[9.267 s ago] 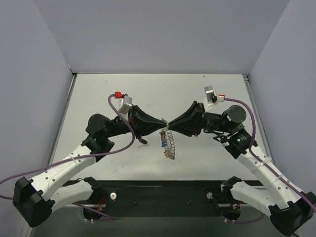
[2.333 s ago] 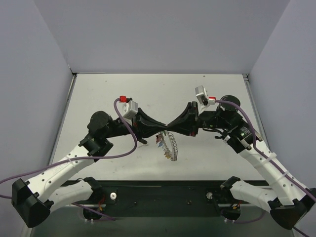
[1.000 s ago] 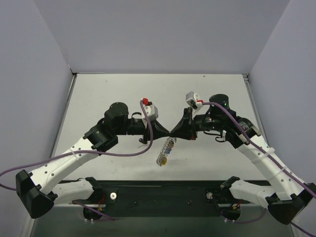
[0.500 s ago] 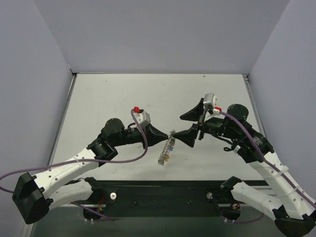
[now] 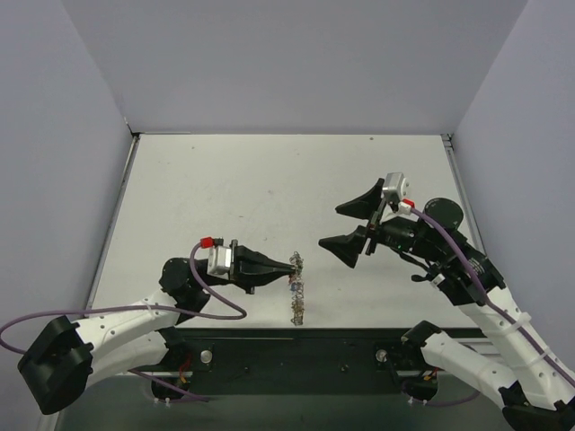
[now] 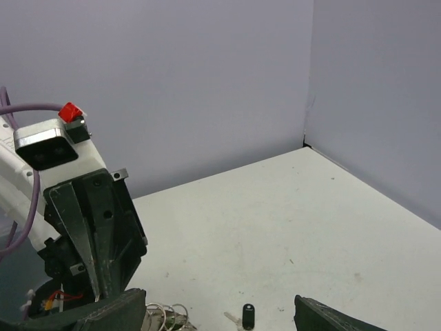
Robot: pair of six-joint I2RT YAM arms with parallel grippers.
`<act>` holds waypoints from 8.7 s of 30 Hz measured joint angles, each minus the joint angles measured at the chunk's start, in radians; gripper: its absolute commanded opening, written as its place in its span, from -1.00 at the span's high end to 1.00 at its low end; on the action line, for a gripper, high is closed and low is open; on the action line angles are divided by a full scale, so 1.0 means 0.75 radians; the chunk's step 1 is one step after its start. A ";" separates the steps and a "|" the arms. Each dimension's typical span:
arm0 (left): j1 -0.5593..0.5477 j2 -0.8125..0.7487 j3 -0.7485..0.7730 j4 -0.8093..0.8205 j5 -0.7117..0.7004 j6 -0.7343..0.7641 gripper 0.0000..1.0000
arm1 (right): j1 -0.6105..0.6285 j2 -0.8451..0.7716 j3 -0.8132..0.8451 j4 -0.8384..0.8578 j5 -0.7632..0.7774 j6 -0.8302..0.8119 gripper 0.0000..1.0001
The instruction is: Put the keys on the keyring
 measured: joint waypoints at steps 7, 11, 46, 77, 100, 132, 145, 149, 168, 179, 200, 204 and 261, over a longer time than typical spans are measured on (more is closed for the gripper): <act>0.000 -0.004 -0.075 0.104 0.125 0.004 1.00 | -0.005 -0.023 -0.010 0.001 0.015 0.001 -0.89; -0.002 -0.046 -0.075 0.125 0.160 0.005 1.00 | -0.010 -0.023 -0.011 0.001 0.018 0.001 -0.93; 0.024 -0.101 0.191 -0.199 -0.125 -0.098 1.00 | 0.072 0.154 -0.028 0.382 -0.430 0.283 -0.18; 0.034 -0.067 0.210 -0.228 -0.130 -0.139 1.00 | 0.121 0.254 -0.030 0.448 -0.463 0.280 1.00; 0.033 -0.116 0.671 -1.222 -0.015 0.335 0.08 | 0.123 0.333 0.208 -0.195 -0.431 -0.056 1.00; 0.031 0.140 0.956 -1.823 0.087 0.482 0.38 | 0.123 0.389 0.332 -0.460 -0.351 -0.215 1.00; 0.013 0.179 0.970 -1.820 0.091 0.465 1.00 | 0.123 0.392 0.332 -0.482 -0.351 -0.215 1.00; 0.011 0.184 0.970 -1.823 0.092 0.465 1.00 | 0.123 0.392 0.332 -0.490 -0.345 -0.215 1.00; -0.009 0.033 0.597 -1.341 -0.128 0.247 1.00 | 0.110 0.127 0.139 -0.168 -0.120 -0.116 -0.61; -0.004 -0.055 0.493 -1.127 -0.241 0.180 1.00 | 0.095 0.170 0.116 -0.138 -0.118 -0.092 -0.60; 0.579 -0.315 0.347 -1.171 -0.425 0.005 1.00 | 0.051 0.321 -0.035 0.022 -0.186 0.017 -0.75; 0.785 -0.401 0.347 -1.222 -0.454 -0.010 1.00 | 0.037 0.395 -0.082 0.100 -0.192 0.082 -0.75; 0.987 -0.515 0.287 -1.332 -0.426 0.039 1.00 | 0.218 1.399 -0.397 1.130 0.367 1.264 0.44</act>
